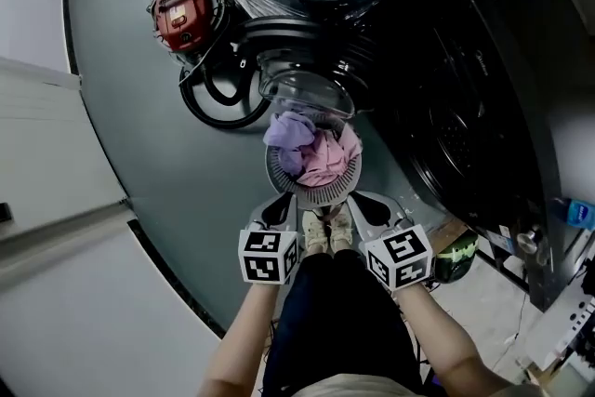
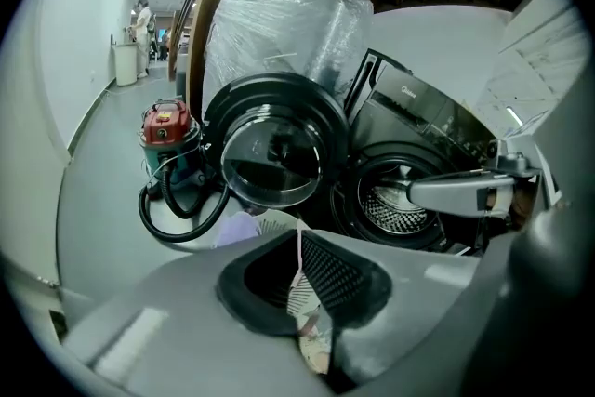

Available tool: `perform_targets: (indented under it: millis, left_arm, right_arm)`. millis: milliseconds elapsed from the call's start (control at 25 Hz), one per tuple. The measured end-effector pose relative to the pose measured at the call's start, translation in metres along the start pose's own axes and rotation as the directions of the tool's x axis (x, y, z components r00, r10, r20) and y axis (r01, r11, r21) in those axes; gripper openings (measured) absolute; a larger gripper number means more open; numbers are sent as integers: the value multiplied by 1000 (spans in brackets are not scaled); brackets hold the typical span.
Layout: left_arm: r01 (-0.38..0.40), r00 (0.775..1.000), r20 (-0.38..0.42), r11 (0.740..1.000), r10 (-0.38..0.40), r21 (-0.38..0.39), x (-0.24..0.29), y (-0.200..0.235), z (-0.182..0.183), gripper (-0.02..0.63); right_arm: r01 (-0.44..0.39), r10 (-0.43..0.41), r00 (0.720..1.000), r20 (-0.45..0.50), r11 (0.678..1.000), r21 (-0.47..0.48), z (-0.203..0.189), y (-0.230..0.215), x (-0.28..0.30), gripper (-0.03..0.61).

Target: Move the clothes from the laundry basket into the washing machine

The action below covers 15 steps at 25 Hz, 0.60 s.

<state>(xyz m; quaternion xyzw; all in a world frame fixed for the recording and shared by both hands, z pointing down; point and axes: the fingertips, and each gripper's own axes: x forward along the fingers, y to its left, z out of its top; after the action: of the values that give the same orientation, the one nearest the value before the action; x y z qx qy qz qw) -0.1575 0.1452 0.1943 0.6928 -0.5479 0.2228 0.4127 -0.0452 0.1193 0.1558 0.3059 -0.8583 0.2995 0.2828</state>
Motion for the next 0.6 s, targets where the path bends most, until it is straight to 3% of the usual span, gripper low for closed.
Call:
perform_targets:
  millis: [240, 600]
  left_arm:
    - [-29, 999, -26, 1000, 30, 9, 68, 45, -35, 30]
    - [-143, 986, -64, 981, 152, 131, 187, 147, -65, 195]
  right_arm:
    - [8, -7, 1000, -16, 998, 64, -50, -28, 62, 29]
    - [19, -16, 999, -34, 996, 90, -120, -66, 139, 29]
